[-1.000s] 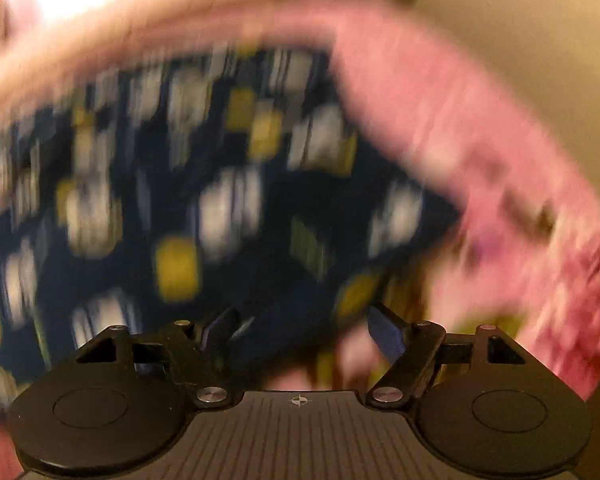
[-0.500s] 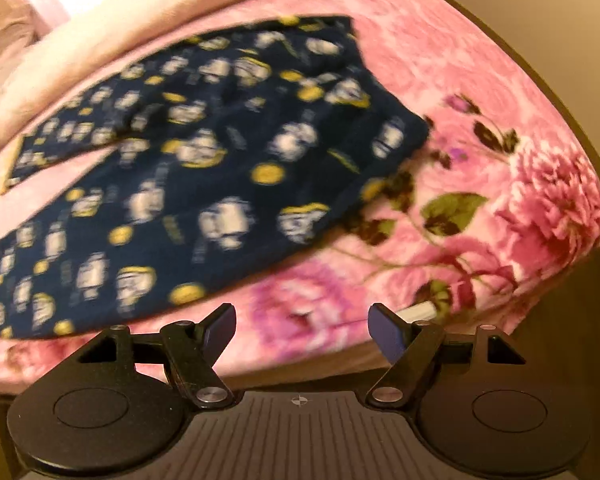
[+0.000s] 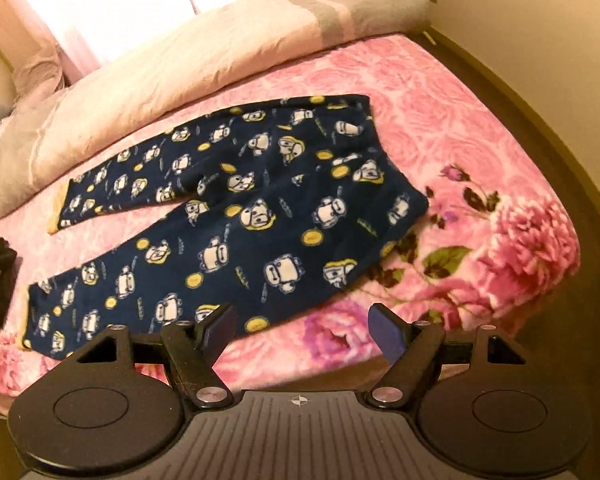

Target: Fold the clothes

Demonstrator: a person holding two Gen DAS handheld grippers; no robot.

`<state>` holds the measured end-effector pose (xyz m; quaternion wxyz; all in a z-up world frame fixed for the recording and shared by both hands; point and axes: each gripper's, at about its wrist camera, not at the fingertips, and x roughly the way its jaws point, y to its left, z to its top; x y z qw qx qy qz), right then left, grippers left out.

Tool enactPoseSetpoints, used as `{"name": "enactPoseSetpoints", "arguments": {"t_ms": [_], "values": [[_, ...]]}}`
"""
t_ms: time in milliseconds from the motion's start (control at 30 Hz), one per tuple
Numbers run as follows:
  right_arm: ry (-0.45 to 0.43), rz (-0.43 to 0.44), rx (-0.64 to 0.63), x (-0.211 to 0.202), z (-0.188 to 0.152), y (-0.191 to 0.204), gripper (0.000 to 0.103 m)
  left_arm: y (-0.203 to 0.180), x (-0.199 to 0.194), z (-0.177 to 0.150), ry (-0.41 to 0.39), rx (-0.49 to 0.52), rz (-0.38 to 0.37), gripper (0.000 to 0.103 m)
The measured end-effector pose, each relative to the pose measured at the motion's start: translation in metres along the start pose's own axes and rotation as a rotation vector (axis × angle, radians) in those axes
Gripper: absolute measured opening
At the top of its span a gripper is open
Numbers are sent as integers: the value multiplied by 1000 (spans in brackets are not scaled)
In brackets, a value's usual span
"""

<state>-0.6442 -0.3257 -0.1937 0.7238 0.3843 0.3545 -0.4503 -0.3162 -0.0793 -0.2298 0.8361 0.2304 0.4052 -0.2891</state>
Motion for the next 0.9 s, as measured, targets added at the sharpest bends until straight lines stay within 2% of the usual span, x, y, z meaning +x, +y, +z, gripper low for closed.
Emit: {"name": "enactPoseSetpoints", "arguments": {"t_ms": [167,300,567,900], "values": [[2,-11,1,-18,-9,-2,76,-3,-24,-1,-25,30,7,58],[-6,-16,2,-24,-13,-3,76,-8,-33,2,-46,52,6,58],[0,-19,-20,-23,-15,9,76,-4,-30,6,-41,55,-11,59],[69,17,-112,-12,-21,42,76,10,-31,0,-29,42,-10,61]]}}
